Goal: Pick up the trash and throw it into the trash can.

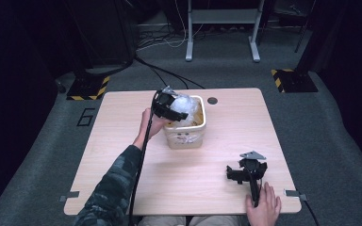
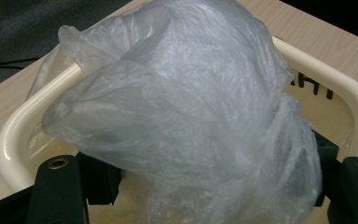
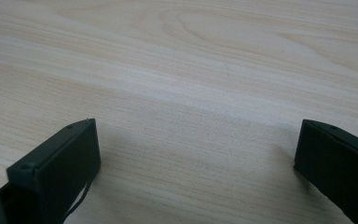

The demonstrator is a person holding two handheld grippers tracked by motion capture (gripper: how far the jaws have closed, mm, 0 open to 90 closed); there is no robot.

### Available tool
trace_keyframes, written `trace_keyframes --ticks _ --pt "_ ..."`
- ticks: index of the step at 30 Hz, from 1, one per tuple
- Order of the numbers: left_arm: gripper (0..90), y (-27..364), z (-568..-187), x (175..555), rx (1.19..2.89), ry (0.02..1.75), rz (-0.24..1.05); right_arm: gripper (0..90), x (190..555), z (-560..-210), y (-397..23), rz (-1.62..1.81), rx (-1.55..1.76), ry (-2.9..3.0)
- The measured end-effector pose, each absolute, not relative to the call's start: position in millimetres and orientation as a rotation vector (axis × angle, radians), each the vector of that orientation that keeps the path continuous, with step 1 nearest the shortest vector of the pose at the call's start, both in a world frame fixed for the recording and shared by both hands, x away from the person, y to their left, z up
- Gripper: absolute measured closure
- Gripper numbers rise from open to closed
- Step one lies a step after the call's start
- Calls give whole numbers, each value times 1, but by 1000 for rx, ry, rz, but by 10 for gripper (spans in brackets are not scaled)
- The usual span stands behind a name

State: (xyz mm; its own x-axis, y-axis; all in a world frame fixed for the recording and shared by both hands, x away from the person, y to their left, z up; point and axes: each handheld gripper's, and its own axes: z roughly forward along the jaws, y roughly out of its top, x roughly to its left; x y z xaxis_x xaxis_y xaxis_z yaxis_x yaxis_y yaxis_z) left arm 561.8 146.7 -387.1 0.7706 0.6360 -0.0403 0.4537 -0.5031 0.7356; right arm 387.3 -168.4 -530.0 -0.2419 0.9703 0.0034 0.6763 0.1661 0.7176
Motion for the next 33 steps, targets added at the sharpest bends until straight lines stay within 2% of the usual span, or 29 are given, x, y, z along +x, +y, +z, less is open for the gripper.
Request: trace_keyframes --ticks 10,22,27,33 --pt "265 138 -397 565 2247 864 279 0 387 -530 -169 842 1552 1991" --pt "61 142 -390 561 2213 883 295 0 387 -530 -169 841 1551 1992" --pt "18 155 -379 554 2190 880 308 0 387 -530 -169 841 1550 1992" --pt "8 176 -366 536 2161 868 343 0 387 -530 -169 841 1550 1992"
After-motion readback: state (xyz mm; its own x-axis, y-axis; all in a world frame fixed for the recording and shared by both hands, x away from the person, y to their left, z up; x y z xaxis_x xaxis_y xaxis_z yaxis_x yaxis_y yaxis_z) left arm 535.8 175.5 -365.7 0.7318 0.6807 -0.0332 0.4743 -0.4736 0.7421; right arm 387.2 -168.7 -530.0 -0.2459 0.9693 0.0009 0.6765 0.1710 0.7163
